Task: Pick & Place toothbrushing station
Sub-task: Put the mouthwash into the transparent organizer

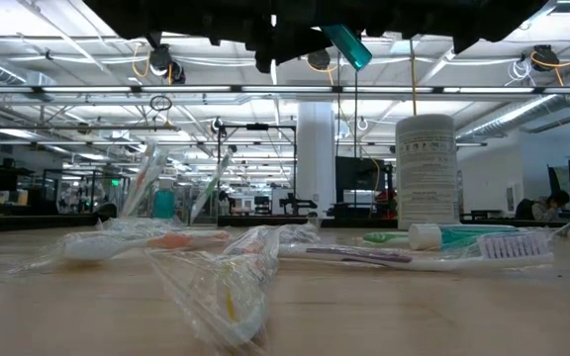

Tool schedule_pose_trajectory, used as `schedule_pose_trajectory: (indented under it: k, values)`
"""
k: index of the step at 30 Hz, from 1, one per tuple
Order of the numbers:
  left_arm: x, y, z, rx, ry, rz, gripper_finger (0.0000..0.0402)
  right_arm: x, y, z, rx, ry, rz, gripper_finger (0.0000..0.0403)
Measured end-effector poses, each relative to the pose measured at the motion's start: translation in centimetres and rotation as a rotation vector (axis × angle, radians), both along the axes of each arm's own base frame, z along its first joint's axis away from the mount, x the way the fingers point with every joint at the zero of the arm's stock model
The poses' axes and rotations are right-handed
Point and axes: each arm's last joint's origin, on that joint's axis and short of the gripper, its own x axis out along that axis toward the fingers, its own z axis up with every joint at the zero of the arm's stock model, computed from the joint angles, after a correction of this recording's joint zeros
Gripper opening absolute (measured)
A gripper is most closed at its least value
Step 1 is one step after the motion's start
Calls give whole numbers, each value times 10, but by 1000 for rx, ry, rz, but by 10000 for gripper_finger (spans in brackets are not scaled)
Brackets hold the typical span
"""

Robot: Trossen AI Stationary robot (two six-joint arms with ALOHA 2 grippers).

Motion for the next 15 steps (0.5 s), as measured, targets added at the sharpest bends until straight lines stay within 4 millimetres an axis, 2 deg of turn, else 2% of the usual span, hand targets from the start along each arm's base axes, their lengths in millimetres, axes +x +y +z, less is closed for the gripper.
schedule_pose_trajectory:
  k: [4,11,15]
  values:
    - [0,4,-1,5,7,9,232,0,0,0,-12,0,-3,91]
    - [0,6,0,-18,2,-30,166,0,0,-1,-14,9,-9,107]
    - [0,6,0,-24,2,-32,155,0,0,-2,-8,22,-8,125]
